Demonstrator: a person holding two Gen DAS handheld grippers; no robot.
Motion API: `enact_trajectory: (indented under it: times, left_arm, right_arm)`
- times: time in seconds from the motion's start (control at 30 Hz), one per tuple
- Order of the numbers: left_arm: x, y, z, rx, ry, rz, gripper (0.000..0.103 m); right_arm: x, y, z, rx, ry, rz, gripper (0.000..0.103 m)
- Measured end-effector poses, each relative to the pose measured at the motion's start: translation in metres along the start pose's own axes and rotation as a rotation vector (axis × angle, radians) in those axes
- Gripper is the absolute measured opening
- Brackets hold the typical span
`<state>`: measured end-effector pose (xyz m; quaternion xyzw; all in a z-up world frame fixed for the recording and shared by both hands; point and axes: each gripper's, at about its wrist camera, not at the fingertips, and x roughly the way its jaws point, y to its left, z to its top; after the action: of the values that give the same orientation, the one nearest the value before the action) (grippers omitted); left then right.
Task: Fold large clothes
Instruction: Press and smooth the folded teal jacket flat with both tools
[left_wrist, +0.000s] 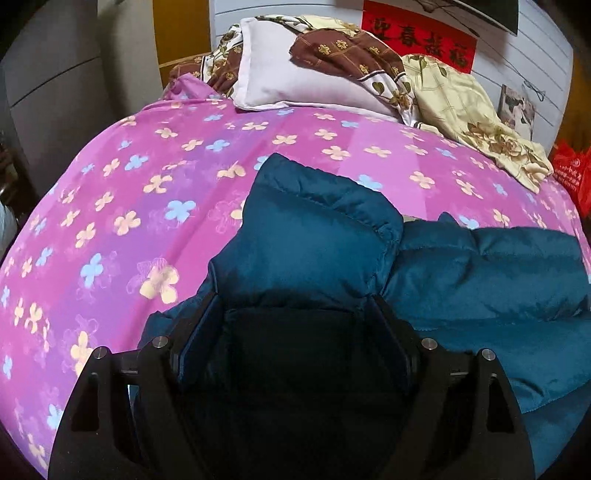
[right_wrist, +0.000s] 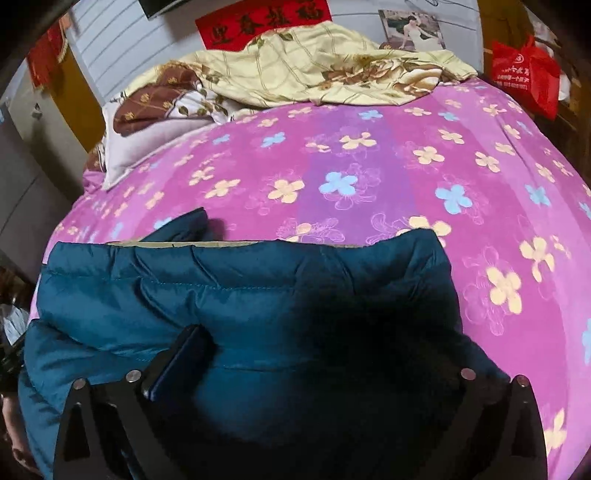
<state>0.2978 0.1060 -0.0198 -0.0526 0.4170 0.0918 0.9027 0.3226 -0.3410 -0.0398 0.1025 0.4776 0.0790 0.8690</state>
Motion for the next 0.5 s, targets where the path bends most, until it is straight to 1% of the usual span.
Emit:
enact_trajectory:
  times: [0.1,0.17,0.2,0.23,0.27,0.3,0.33,0.37,0.43,0.47,0.5]
  left_arm:
    - [-0.013,0.004,0.003,-0.025,-0.030,-0.011,0.081]
    - [-0.030,0.007,0.008,-0.055,-0.068,-0.033,0.081]
    - [-0.038,0.009,0.013,-0.070,-0.083,-0.054,0.080]
    - [-0.046,0.010,0.015,-0.078,-0.101,-0.073,0.080]
    - [-0.054,0.012,0.016,-0.082,-0.127,-0.076,0.080]
    - [-0.057,0.013,0.018,-0.081,-0.141,-0.065,0.080]
    - [-0.058,0.015,0.017,-0.073,-0.150,-0.032,0.080]
    - [-0.055,0.017,0.016,-0.069,-0.145,-0.002,0.081]
    - [-0.035,0.026,0.010,-0.076,-0.081,0.074,0.081]
    - [-0.023,0.032,0.007,-0.092,-0.040,0.093,0.081]
    - [-0.012,0.037,0.003,-0.115,0.003,0.089,0.081]
  right_arm:
    - [-0.003,0.003,0.001,-0.014,0.001,-0.030,0.101]
    - [-0.013,0.012,0.002,-0.028,-0.013,-0.086,0.100]
    - [-0.024,0.017,0.001,-0.029,-0.036,-0.109,0.100]
    - [-0.039,0.024,-0.001,-0.030,-0.078,-0.099,0.100]
    - [-0.054,0.032,-0.002,-0.023,-0.117,-0.074,0.100]
    - [-0.068,0.042,-0.005,-0.011,-0.151,-0.040,0.100]
    - [-0.080,0.054,-0.008,0.003,-0.174,-0.003,0.100]
    - [-0.086,0.071,-0.012,0.004,-0.173,0.035,0.100]
    - [-0.085,0.104,-0.022,-0.035,-0.129,0.087,0.100]
    - [-0.081,0.120,-0.026,-0.067,-0.110,0.089,0.100]
    - [-0.072,0.139,-0.032,-0.124,-0.076,0.068,0.100]
